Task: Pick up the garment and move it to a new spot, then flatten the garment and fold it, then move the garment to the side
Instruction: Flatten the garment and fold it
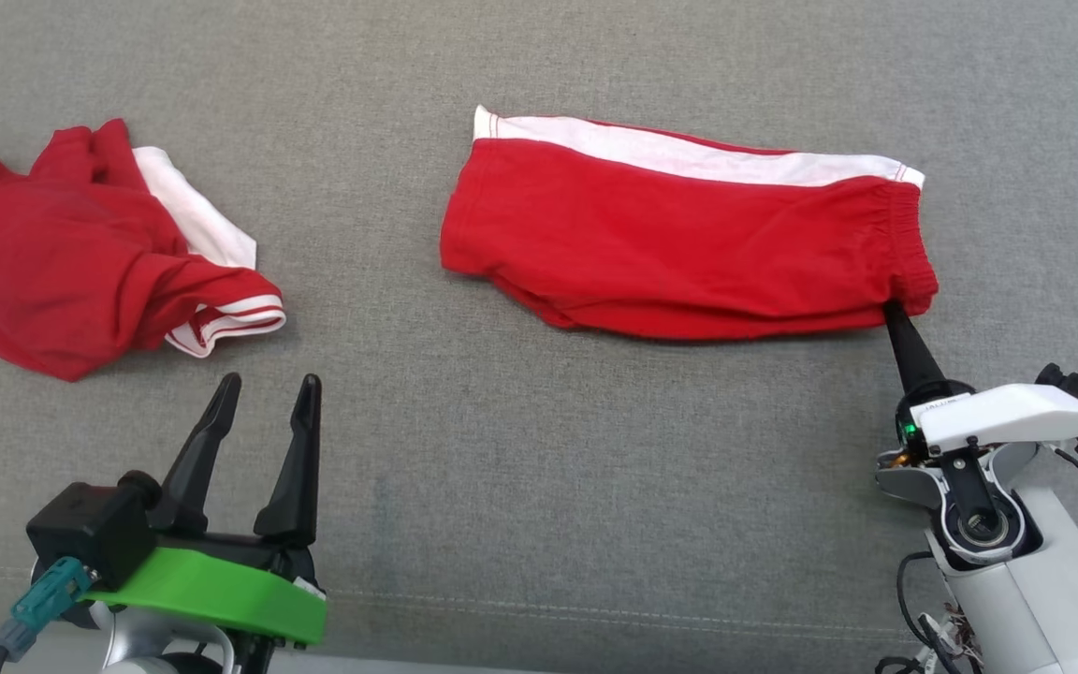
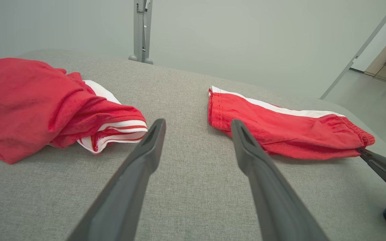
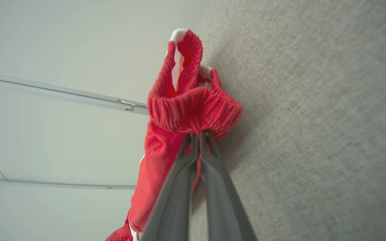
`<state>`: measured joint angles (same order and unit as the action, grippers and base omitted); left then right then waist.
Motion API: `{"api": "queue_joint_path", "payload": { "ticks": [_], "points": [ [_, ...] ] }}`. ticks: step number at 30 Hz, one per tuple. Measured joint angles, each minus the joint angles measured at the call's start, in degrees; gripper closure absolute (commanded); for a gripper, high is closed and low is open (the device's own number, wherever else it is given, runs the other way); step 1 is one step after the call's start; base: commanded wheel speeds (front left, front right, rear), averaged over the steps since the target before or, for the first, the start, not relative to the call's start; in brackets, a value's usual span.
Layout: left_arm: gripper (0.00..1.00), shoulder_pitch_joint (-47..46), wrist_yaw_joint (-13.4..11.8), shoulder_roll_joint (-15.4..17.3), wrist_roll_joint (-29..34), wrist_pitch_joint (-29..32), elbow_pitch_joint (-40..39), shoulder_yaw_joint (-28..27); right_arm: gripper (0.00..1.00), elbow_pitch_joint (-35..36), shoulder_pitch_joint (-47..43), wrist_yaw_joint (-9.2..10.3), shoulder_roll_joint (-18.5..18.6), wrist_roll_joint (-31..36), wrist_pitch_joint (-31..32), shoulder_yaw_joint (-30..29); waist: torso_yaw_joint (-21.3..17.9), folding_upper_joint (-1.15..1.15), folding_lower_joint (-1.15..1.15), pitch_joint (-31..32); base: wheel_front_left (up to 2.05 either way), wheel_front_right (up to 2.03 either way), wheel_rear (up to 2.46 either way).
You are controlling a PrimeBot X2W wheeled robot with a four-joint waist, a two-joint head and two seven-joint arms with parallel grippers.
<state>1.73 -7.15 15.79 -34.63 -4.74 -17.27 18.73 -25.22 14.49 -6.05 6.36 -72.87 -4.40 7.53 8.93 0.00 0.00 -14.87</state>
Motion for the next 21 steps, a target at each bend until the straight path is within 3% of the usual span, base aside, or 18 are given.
{"api": "queue_joint_path", "payload": {
  "ticks": [21],
  "points": [
    [0.0, 0.9, 0.0, -0.7, 1.2, 1.7, -2.1, -1.5, 1.0, 2.0, -9.6, -0.48, 11.9, -4.3, -0.1, -10.4, -7.3, 0.0, 0.0, 0.3, 0.0, 0.0, 0.0]
  ]
}}
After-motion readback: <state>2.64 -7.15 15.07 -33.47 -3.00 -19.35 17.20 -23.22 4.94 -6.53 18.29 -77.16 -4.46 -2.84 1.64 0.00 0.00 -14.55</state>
